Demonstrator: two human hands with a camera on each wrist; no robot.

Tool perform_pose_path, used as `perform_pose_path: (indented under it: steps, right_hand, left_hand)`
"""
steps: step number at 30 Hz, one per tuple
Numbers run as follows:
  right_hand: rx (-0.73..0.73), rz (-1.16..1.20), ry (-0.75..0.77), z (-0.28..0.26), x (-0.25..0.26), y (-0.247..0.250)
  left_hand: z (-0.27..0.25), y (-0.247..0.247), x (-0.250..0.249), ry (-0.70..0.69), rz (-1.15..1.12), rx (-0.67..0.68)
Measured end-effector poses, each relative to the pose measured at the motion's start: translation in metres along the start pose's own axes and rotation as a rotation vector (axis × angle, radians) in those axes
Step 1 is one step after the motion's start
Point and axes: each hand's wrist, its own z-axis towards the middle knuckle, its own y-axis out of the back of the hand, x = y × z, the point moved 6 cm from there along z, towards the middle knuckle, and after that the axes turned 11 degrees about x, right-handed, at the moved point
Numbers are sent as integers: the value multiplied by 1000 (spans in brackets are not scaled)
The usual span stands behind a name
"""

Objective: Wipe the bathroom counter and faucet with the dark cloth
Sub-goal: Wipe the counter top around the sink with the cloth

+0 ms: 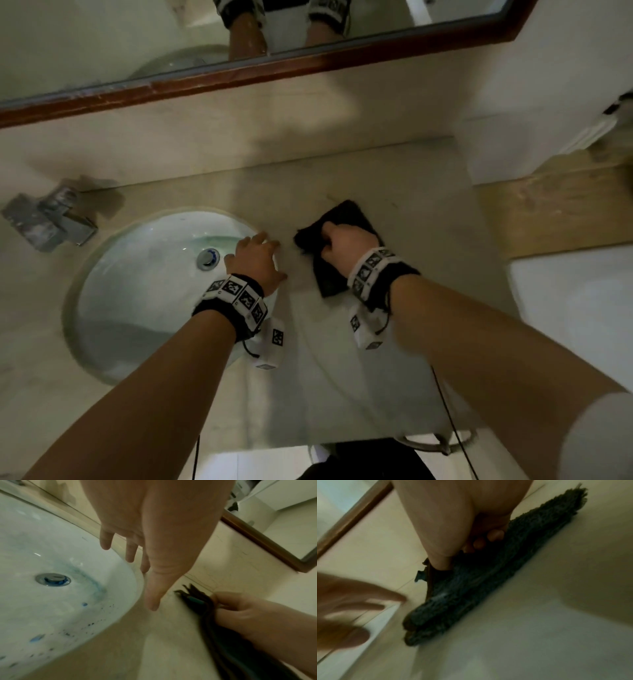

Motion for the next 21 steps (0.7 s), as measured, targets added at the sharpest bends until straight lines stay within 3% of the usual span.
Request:
perform_pose_path:
  steps: [6,10,14,21]
  right_hand:
    - [-128,162,-245,-70,-141,32]
    - [-149,173,-361,-104,-179,22]
    - [-160,145,-307,-116,-147,4]
    - [39,13,-96,-107,-4,-64]
  left_hand:
    - [-33,-23,-22,4,25,60]
    - [-52,-39,-21,-17,46,62]
    - [-75,-56,-15,-41,67,34]
    - [-120,-85,2,-58,88,30]
